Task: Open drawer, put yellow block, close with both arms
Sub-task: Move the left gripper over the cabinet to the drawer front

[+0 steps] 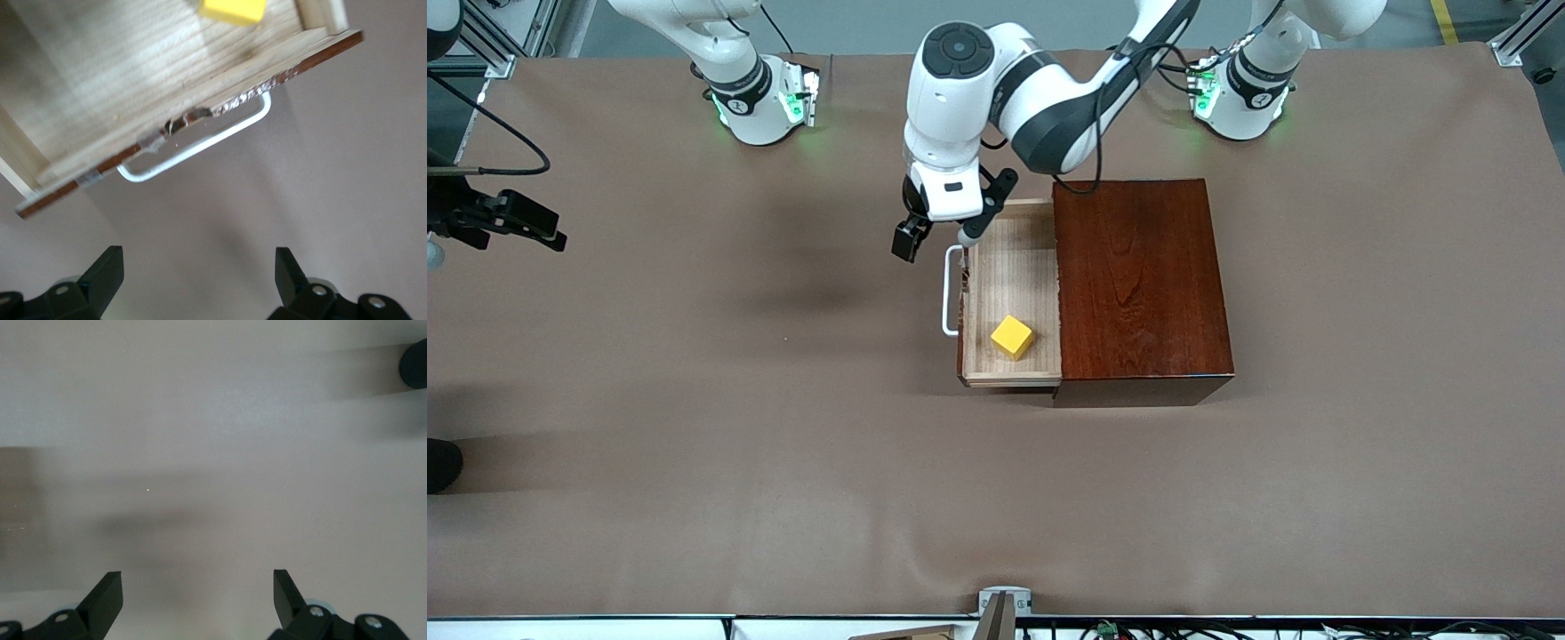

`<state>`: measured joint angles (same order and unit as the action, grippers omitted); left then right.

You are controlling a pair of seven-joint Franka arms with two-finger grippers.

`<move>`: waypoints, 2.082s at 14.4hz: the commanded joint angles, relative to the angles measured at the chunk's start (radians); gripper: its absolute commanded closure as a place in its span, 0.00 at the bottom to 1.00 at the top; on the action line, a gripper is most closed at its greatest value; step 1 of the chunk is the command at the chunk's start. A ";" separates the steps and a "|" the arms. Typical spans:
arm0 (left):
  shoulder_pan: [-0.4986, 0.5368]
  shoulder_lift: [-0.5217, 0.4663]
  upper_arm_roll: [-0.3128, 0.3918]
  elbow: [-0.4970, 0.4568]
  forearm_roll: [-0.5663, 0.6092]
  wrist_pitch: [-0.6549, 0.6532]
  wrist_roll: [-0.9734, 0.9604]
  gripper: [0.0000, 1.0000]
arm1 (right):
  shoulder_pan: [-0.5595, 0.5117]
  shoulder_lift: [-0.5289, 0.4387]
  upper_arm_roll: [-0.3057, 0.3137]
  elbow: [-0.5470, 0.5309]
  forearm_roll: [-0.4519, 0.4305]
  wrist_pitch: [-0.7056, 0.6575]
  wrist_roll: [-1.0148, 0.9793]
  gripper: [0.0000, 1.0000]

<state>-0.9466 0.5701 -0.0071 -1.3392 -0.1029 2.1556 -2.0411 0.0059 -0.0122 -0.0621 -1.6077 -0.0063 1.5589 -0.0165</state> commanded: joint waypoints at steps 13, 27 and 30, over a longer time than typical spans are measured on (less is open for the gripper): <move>-0.003 0.126 0.090 0.029 0.019 -0.011 -0.266 0.00 | -0.020 -0.005 0.018 0.005 -0.003 0.003 0.004 0.00; -0.041 0.169 0.110 0.034 0.019 -0.045 -0.387 0.00 | -0.020 -0.005 0.018 0.005 -0.003 0.003 0.004 0.00; -0.047 0.162 0.102 0.038 0.019 -0.045 -0.378 0.00 | -0.021 -0.005 0.018 0.005 -0.003 0.001 0.004 0.00</move>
<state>-0.9718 0.7074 0.1015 -1.3114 -0.0918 2.1374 -2.3928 0.0059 -0.0122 -0.0614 -1.6074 -0.0063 1.5618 -0.0164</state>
